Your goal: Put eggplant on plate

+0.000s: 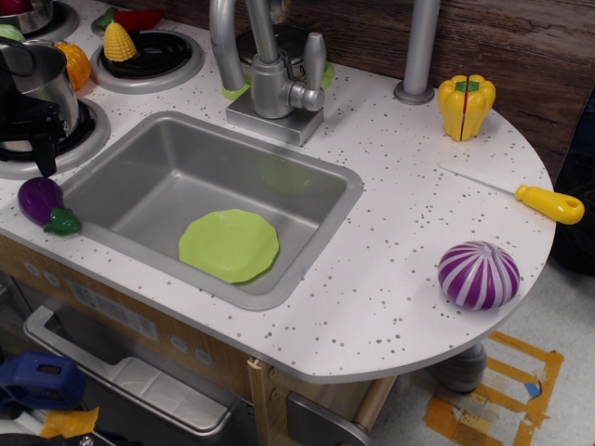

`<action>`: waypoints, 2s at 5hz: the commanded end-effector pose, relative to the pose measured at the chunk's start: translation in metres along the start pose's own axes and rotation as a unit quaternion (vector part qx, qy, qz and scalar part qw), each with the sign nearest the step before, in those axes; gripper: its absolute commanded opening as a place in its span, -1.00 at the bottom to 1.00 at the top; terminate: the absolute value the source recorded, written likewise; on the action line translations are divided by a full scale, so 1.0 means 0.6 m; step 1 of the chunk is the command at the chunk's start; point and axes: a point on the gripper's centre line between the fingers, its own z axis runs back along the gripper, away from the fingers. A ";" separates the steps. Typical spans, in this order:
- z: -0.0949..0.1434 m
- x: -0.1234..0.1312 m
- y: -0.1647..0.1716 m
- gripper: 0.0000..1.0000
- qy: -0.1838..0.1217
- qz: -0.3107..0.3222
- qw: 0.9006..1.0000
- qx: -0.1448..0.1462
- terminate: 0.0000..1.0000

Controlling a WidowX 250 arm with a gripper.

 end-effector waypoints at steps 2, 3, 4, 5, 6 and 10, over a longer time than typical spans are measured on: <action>-0.019 0.005 0.016 1.00 -0.009 -0.008 1.000 -0.020 -1.00; -0.030 0.000 0.015 1.00 -0.004 -0.011 1.000 -0.028 -1.00; -0.041 -0.002 0.012 1.00 -0.004 -0.012 0.999 -0.038 -1.00; -0.050 -0.001 0.013 1.00 0.001 -0.011 0.999 -0.046 -1.00; -0.057 -0.001 0.011 1.00 0.002 -0.009 0.999 -0.051 -1.00; 0.041 -0.001 -0.095 -1.00 -0.036 -0.011 0.999 -0.035 -1.00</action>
